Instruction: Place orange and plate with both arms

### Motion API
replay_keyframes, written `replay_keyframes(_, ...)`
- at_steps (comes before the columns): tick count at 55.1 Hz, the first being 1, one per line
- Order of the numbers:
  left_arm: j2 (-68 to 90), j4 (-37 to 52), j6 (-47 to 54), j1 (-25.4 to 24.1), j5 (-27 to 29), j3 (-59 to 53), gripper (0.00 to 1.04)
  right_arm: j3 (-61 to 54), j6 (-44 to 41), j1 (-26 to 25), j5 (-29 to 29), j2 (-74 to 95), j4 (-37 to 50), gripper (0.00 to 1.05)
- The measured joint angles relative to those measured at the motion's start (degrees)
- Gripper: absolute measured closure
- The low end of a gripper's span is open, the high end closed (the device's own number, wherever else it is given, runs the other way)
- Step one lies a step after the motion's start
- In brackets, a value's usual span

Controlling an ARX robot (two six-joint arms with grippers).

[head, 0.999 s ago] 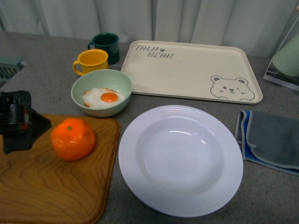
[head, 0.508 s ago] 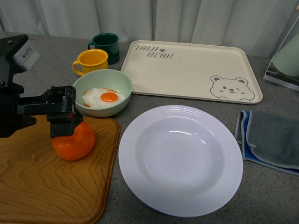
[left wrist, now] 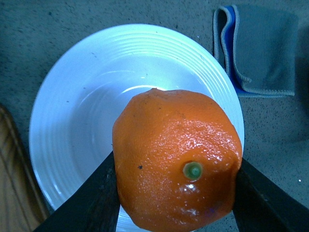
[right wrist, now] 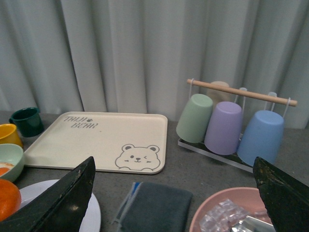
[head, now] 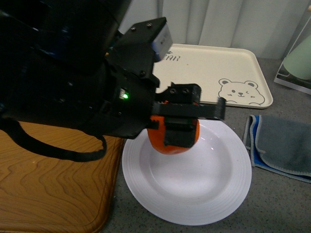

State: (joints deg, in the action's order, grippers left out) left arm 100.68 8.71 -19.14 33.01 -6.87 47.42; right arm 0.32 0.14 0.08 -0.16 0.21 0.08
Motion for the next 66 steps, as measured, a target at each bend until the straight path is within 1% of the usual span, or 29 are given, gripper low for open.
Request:
replay_keyframes(7,4.4,0.0,-1.0,2.7,1.0,2.1,0.52,0.0,0.0,0.0,0.3,0.0,0.0,0.09)
replay_keyframes(13,6.8,0.7,-1.3,3.7,1.4,3.1,0.52,0.0,0.0,0.0,0.2,0.0,0.0,0.09)
replay_keyframes(26,11.6,1.0,-1.7,3.4,3.3,4.5,0.52,0.0,0.0,0.0,0.0,0.0,0.0,0.09)
replay_keyframes(36,14.0,1.1,-1.7,3.4,3.3,6.0,0.52,0.0,0.0,0.0,0.1,0.0,0.0,0.09)
replay_keyframes(44,15.0,1.1,-1.8,2.3,3.3,6.3,0.52,0.0,0.0,0.0,0.1,0.0,0.0,0.09)
replay_keyframes(47,15.3,1.1,-1.9,1.9,3.2,6.3,0.42,0.0,0.0,0.0,0.1,0.0,0.0,0.09)
replay_keyframes(50,15.3,1.1,-1.9,1.7,3.1,6.3,0.35,0.0,0.0,0.0,0.1,0.0,0.0,0.09)
replay_keyframes(52,15.4,1.1,-1.9,1.7,2.9,6.3,0.28,0.0,0.0,0.0,0.1,0.0,0.0,0.09)
replay_keyframes(61,15.3,1.1,-2.0,1.5,2.0,6.3,0.05,0.0,0.0,0.0,0.1,0.0,0.0,0.09)
replay_keyframes(66,15.0,1.1,-2.5,1.4,1.1,6.3,0.07,0.0,0.0,0.0,0.1,0.0,0.0,0.09)
